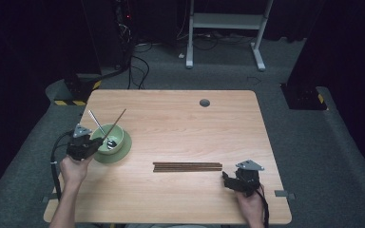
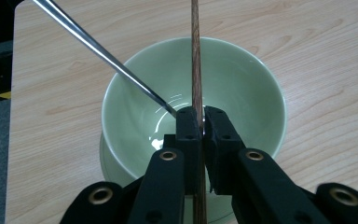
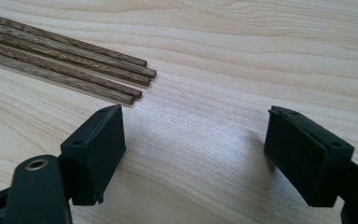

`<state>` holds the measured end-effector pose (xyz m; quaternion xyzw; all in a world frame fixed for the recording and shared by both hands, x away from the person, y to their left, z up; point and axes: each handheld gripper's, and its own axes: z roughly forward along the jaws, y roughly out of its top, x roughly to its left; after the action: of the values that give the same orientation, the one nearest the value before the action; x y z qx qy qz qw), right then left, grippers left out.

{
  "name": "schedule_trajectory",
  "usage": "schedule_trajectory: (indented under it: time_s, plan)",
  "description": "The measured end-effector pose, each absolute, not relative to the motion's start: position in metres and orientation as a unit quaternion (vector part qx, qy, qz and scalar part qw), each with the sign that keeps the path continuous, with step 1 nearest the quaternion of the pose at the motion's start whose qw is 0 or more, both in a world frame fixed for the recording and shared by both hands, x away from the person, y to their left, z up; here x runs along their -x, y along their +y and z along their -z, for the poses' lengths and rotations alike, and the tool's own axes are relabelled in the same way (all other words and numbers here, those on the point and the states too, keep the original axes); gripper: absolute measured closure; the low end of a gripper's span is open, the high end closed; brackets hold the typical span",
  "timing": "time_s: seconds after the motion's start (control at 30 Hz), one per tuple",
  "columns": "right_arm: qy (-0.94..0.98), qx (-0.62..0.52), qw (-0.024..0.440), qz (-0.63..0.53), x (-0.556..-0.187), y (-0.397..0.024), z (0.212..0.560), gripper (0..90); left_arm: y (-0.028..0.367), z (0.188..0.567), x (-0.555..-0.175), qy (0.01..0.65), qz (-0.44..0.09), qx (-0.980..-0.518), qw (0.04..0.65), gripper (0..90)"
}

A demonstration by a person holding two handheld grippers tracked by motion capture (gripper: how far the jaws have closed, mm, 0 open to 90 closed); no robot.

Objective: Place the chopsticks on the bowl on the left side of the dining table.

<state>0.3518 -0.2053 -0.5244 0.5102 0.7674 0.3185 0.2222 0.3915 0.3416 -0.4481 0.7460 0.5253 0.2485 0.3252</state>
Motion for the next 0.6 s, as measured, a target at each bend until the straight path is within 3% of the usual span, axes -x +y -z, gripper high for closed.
schedule_trajectory:
  time_s: [0.6]
  plan:
    - [0.767,-0.511,0.222,-0.318,-0.3518,-0.2053,0.5244,20.1,0.352,0.451,-0.3978,0.539,-0.254,-0.743,0.303,84.3]
